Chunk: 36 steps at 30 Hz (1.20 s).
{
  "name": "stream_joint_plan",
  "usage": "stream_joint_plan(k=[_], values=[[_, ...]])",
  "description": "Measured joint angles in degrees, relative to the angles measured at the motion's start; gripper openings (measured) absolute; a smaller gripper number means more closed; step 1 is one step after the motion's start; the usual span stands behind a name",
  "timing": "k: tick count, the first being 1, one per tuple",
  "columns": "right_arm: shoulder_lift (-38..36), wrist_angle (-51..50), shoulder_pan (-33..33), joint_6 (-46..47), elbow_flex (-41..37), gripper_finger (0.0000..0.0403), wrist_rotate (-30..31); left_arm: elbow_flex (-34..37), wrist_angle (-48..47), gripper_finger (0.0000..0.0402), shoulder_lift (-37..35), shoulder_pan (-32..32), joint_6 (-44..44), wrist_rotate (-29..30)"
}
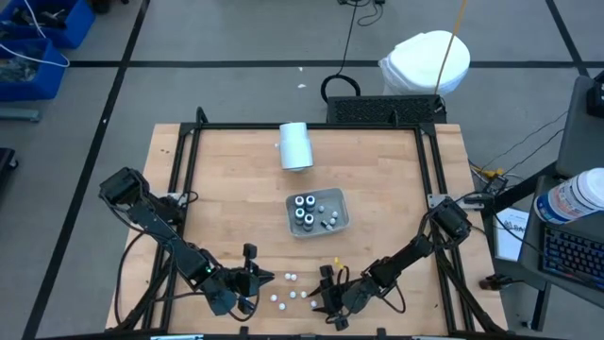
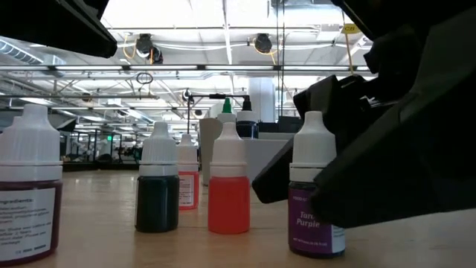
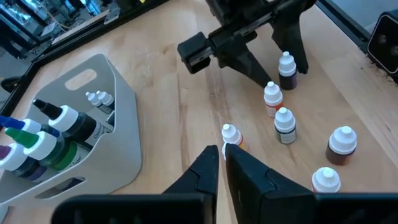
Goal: Pick & Place food coloring
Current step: Put the purple food coloring bottle into the gray bin
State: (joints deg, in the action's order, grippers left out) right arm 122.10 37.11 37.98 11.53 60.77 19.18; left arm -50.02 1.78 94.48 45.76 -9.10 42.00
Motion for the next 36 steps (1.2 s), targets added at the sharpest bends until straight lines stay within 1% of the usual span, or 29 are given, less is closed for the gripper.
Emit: stream_joint_plan(k=[4, 7, 9, 11, 13, 14, 16, 19, 24, 32, 36], values=[[0.0, 0.0, 0.0, 0.0, 0.0, 0.0154, 0.0, 0.0, 0.0, 0.0037, 0.0, 0.0, 0.0, 0.0], [0.0, 0.0, 0.0, 0.0, 0.0, 0.0135, 0.0, 0.0, 0.1, 0.0037, 0.0, 0.0, 1.6, 0.8], [0.0, 0.0, 0.0, 0.0, 0.0, 0.0121, 0.0, 0.0, -0.1, 0.0037, -0.3, 0.1, 2.6, 3.2], [0.0, 0.0, 0.0, 0.0, 0.0, 0.0107, -0.1, 0.0, -0.8, 0.0037, -1.4, 0.1, 2.5, 7.1], [0.0, 0.0, 0.0, 0.0, 0.0, 0.0094, -0.1, 0.0, -1.7, 0.0037, -2.9, 0.1, 0.2, 10.9], [0.0, 0.0, 0.0, 0.0, 0.0, 0.0088, -0.1, 0.0, -2.2, 0.0037, -3.7, 0.1, -1.1, 11.8], [0.0, 0.0, 0.0, 0.0, 0.0, 0.0079, -0.2, 0.0, -2.5, 0.0037, -4.7, 0.0, -2.8, 11.8], [0.0, 0.0, 0.0, 0.1, 0.0, 0.0072, -0.2, 0.0, -2.4, 0.0037, -5.1, 0.1, -3.0, 9.5], [0.0, 0.0, 0.0, 1.2, 0.0, 0.008, -0.1, 0.0, -2.1, 0.0037, -5.1, -0.1, -2.6, 6.1], [-0.1, -0.5, 0.0, 0.5, 0.0, 0.0071, -0.1, 0.0, -2.1, 0.0037, -5.1, -0.2, -2.9, 6.0], [-0.2, -0.9, 0.0, 0.5, 0.0, 0.0073, -0.2, 0.0, -2.1, 0.0037, -5.1, -0.2, -2.9, 6.0]])
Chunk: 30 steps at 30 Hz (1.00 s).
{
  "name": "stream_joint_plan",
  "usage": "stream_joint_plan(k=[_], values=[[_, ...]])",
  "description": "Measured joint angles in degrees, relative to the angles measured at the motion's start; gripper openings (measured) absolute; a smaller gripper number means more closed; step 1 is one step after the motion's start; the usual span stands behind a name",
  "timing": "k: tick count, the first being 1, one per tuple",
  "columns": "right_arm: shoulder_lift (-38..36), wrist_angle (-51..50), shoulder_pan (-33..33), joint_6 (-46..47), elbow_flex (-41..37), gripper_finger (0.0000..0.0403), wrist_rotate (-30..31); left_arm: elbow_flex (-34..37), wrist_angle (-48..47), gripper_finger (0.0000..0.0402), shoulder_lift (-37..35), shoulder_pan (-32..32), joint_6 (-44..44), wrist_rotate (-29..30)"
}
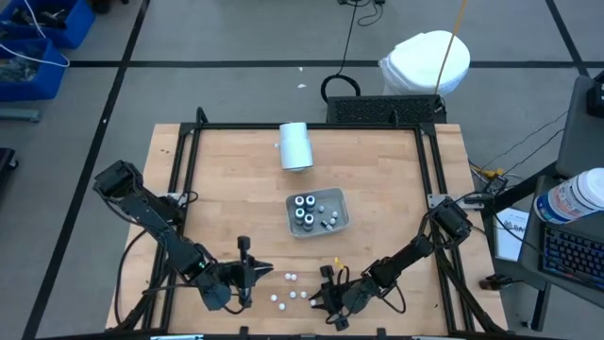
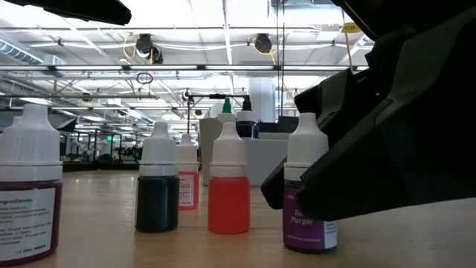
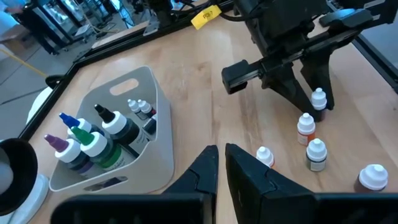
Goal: Pick & Place food coloring
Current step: Put the purple food coloring bottle into the gray bin
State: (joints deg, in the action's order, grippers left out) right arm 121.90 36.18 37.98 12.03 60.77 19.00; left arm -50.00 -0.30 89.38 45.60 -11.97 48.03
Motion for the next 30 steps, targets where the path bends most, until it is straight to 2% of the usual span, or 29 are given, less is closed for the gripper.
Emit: stream_joint_plan(k=[11, 24, 30], values=[[-2.7, -7.1, 0.4, 0.2, 0.0, 0.0075, -7.0, 0.0, -1.1, 0.0037, 0.0, 0.0, -0.2, 0.0], [-2.5, -7.6, 0.4, 1.2, -0.1, 0.0129, -6.8, 0.0, -1.2, 0.0037, 0.0, 0.0, -0.6, -0.1], [-2.5, -4.1, 0.4, -1.1, -0.1, 0.0153, -5.6, 0.0, -1.2, 0.0037, 0.0, 0.0, -0.5, -0.1]])
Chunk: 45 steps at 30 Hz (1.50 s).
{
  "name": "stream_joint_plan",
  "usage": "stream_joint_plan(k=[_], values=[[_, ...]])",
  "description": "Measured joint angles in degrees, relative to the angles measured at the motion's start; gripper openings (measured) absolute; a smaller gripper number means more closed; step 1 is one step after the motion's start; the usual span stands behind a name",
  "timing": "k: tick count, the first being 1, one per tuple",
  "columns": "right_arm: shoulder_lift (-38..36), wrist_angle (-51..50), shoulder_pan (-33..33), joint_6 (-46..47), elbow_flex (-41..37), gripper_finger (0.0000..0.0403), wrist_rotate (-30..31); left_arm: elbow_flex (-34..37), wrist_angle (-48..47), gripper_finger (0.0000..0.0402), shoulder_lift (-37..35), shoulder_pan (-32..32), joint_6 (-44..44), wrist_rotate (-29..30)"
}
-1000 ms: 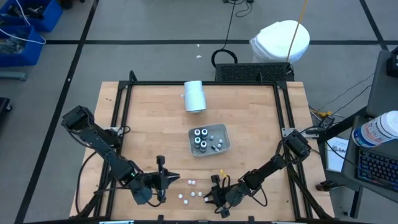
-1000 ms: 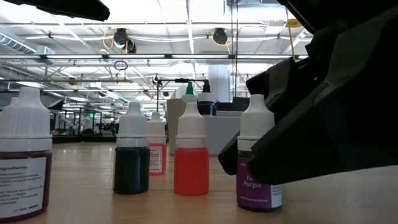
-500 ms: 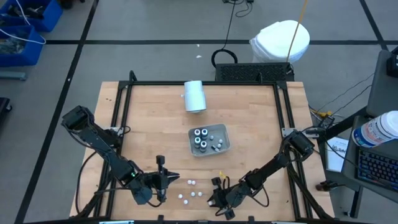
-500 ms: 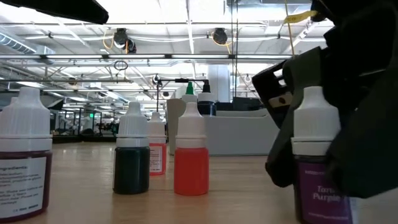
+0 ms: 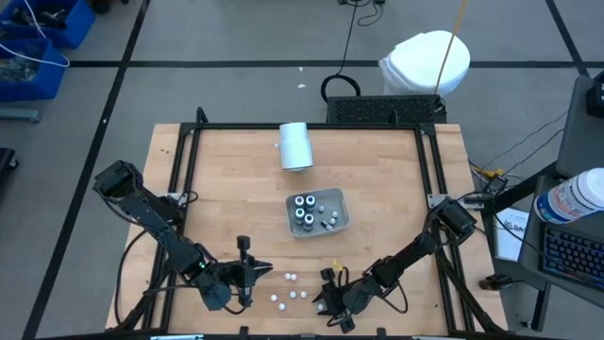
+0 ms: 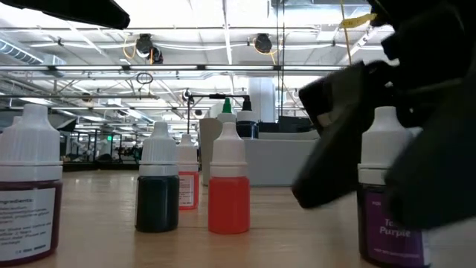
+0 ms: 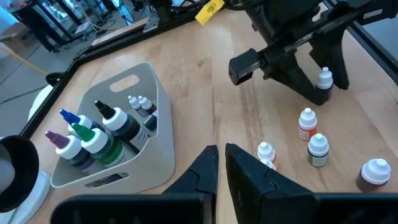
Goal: Pick & Place food coloring
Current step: Put the purple food coloring bottle into the gray bin
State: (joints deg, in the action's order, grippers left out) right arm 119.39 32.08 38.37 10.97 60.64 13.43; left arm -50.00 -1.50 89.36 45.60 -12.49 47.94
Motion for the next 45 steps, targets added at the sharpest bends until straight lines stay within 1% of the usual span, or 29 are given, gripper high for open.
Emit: stream_joint_plan(k=[5, 9, 17, 24, 30, 34, 36, 39, 45], values=[[0.0, 0.8, 0.5, -0.9, 0.0, 0.0163, -0.1, 0.0, 0.0, 0.0037, 0.0, 0.0, 0.0, 0.0], [-0.1, 0.1, 0.9, -1.2, 0.0, 0.0164, -0.2, 0.0, 0.0, 0.0037, 0.0, 0.0, 0.0, 0.0], [-6.2, -8.8, 1.7, -1.2, 0.1, 0.0149, 0.0, 0.0, 0.0, 0.0037, 0.0, 0.0, 0.1, 0.0], [-6.4, -8.8, 2.6, -1.6, 0.1, 0.0148, -0.1, 0.0, 0.0, 0.0037, 0.0, -0.2, -0.6, 0.0], [-6.5, -6.6, 2.6, -1.3, 0.1, 0.0148, -0.2, 0.0, 0.0, 0.0037, 0.0, 0.1, -1.8, 0.0], [-6.4, -6.7, 2.6, -1.4, 0.1, 0.0144, -0.2, 0.0, -0.1, 0.0037, 0.0, 0.1, -5.0, -0.2], [-6.5, -6.6, 2.6, -1.6, 0.1, 0.0144, -0.2, 0.0, -0.5, 0.0037, 0.0, 0.3, -7.2, -1.8], [-7.0, -6.7, 2.6, -1.5, 0.1, 0.0144, -0.2, 0.0, -0.5, 0.0037, 0.0, 0.9, -7.4, -4.3], [-8.8, -6.6, 2.6, -1.2, 0.1, 0.0142, -0.5, 0.0, -0.5, 0.0037, 0.0, 2.0, -7.6, -4.2]])
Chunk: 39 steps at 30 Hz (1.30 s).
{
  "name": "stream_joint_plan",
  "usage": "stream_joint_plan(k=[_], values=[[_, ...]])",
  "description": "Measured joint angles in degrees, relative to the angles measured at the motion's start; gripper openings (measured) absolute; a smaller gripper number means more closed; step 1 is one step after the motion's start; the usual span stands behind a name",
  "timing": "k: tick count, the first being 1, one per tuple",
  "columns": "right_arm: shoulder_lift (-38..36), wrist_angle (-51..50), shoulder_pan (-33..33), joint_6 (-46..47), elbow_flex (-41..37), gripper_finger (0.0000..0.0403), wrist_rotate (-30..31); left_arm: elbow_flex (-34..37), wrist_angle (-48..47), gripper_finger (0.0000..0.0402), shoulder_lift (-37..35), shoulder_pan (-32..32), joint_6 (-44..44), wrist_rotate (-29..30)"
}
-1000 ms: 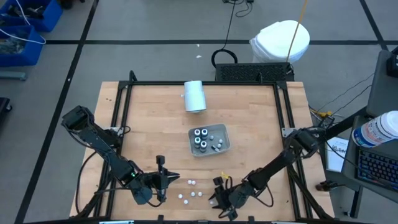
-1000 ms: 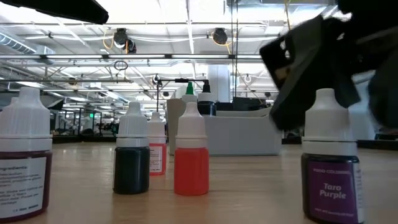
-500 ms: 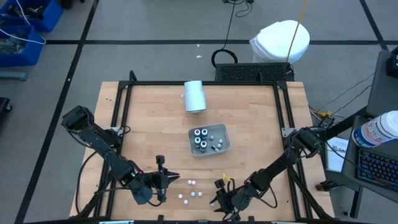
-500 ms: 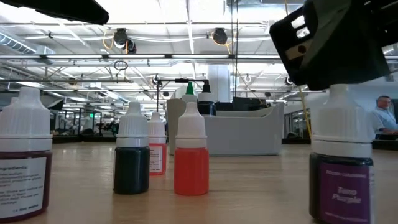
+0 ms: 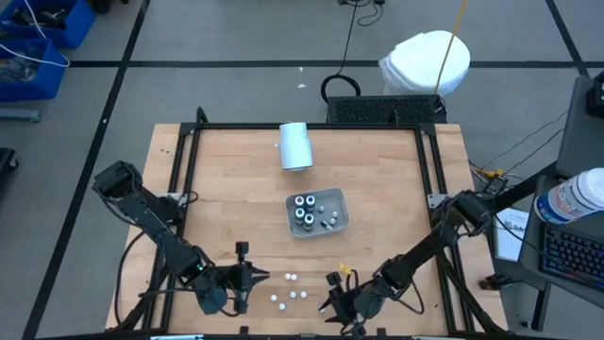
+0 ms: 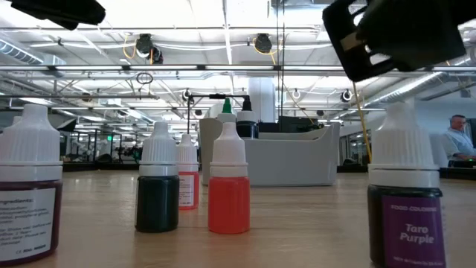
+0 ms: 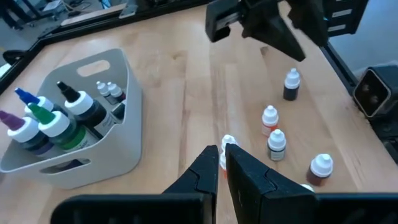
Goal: Pick & Place food coloring
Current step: Put the purple food coloring bottle into the gray bin
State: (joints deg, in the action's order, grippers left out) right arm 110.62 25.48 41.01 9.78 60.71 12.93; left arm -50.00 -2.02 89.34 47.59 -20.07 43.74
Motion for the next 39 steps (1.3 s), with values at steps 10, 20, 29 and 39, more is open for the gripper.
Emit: stream_joint_plan(k=[10, 20, 29, 39], values=[[-0.5, -0.2, 0.4, 0.0, 0.0, 0.0142, 0.1, 0.0, 0.0, 0.0037, 0.0, 0.2, 0.3, 1.8], [-0.5, 0.0, 0.3, -0.8, 0.0, 0.014, -4.2, 0.0, 0.0, 0.0037, 0.0, 0.0, 1.9, 2.8], [-0.5, 0.0, 0.3, -2.4, 0.0, 0.0139, -4.1, 0.0, 0.1, 0.0037, 0.0, -1.1, 2.4, 2.9], [-0.5, -0.1, 0.3, -1.4, 0.0, 0.0139, -4.1, 0.0, 0.1, 0.0037, 0.0, -3.1, 1.2, 2.8]])
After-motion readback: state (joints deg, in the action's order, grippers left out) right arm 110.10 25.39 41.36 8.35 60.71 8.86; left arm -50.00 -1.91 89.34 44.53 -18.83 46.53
